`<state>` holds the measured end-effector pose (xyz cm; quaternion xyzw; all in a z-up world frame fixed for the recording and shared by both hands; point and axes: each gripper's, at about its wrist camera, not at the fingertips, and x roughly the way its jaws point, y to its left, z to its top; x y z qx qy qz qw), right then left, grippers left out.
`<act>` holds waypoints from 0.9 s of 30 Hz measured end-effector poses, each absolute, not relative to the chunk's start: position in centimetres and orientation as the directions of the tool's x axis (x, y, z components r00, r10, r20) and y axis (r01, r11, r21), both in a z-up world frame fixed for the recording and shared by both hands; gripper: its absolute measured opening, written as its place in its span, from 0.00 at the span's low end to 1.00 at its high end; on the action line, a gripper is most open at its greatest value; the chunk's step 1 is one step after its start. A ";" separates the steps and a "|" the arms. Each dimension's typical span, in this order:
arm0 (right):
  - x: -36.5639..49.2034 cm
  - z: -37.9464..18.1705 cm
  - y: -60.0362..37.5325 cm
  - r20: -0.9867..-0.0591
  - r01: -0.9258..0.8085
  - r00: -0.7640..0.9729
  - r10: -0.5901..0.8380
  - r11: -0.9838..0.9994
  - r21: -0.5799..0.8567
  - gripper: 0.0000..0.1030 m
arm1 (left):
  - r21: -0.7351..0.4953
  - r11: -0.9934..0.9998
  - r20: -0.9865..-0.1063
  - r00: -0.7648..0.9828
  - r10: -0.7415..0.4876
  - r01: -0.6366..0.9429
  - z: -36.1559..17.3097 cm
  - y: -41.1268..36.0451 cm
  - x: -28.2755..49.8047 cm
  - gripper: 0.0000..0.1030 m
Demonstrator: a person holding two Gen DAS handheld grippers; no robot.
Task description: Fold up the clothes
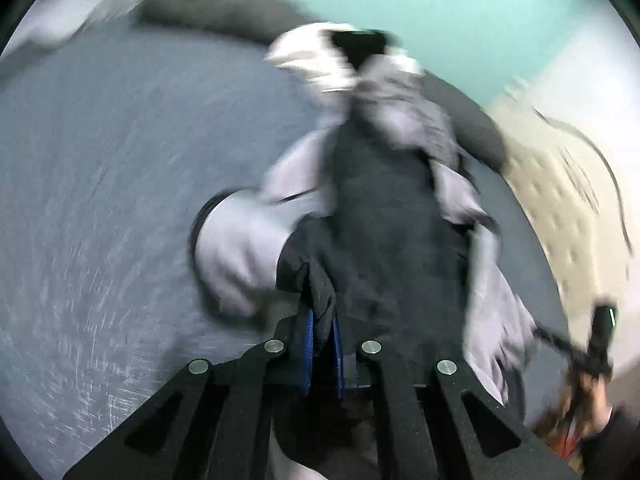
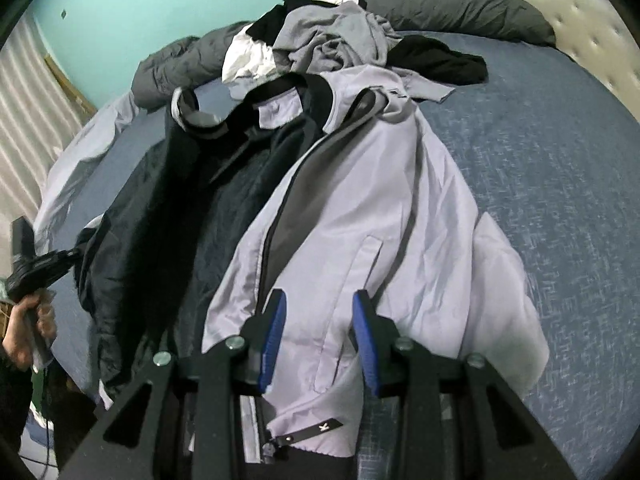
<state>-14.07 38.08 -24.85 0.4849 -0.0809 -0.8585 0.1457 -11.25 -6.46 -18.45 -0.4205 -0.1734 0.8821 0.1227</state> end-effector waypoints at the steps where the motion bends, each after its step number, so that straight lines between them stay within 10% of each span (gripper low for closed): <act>1: -13.9 -24.7 38.3 -0.806 0.163 -0.490 -0.331 -0.943 0.289 0.33 | -0.391 -0.912 -0.690 -0.615 0.382 -0.126 -17.1 -4.6 -10.8 0.08; 15: -9.3 -19.9 42.1 -0.774 0.147 -0.548 -0.319 -0.947 0.287 0.33 | -0.355 -0.801 -0.818 -0.254 0.516 -0.483 -19.9 19.7 -8.0 0.20; 20: -8.9 -19.4 43.9 -0.762 0.127 -0.563 -0.319 -0.945 0.302 0.33 | -0.350 -0.801 -0.802 -0.287 0.524 -0.486 -17.8 16.5 -7.1 0.57; 27: -10.2 -21.0 42.6 -0.771 0.120 -0.534 -0.348 -0.933 0.338 0.33 | -0.387 -0.894 -0.784 -0.429 0.447 -0.224 -15.9 4.1 -9.2 0.71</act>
